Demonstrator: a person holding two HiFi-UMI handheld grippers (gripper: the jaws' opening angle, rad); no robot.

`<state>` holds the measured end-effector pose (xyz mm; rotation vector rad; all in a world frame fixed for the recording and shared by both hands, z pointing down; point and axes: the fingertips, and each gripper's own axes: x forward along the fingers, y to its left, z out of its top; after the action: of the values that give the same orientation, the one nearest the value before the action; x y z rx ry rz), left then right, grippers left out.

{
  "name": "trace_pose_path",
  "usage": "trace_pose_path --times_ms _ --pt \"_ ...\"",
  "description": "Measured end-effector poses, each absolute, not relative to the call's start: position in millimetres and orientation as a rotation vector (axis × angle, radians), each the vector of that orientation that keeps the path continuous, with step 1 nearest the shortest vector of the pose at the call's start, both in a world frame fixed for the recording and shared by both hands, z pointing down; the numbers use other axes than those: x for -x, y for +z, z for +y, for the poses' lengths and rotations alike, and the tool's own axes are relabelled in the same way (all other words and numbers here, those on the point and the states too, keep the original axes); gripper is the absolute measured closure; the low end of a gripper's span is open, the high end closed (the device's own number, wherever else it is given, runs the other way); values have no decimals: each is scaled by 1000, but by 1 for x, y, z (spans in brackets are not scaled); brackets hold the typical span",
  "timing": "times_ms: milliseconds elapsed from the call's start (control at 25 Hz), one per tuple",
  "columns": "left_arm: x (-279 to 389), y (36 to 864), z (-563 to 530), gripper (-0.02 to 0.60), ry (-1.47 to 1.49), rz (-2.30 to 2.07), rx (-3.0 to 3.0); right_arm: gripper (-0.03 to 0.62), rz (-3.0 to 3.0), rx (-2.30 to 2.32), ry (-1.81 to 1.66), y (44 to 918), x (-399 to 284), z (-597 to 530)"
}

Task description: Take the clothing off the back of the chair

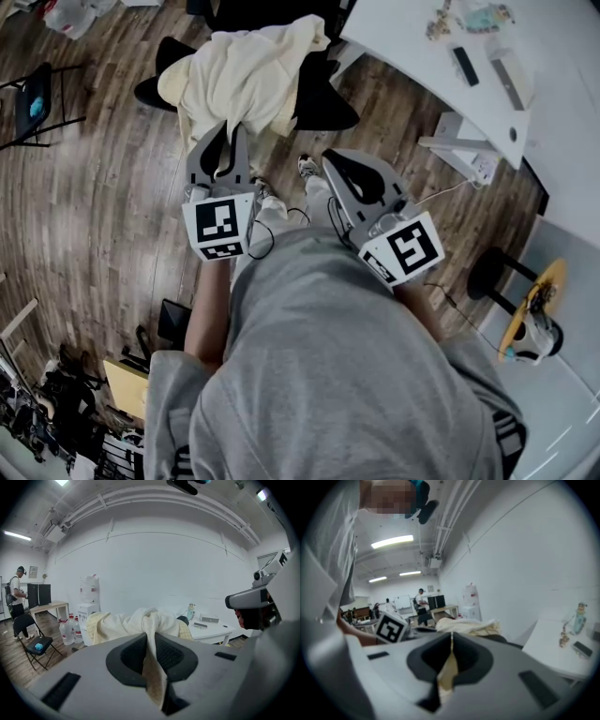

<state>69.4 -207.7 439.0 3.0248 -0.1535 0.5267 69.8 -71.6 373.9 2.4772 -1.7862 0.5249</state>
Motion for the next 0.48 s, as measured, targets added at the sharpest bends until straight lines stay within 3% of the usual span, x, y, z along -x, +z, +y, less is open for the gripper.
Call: trace_pose_path --times_ms 480 --pt "-59 428 -205 509 493 -114 -3059 559 -1767 -2520 505 375 -56 -69"
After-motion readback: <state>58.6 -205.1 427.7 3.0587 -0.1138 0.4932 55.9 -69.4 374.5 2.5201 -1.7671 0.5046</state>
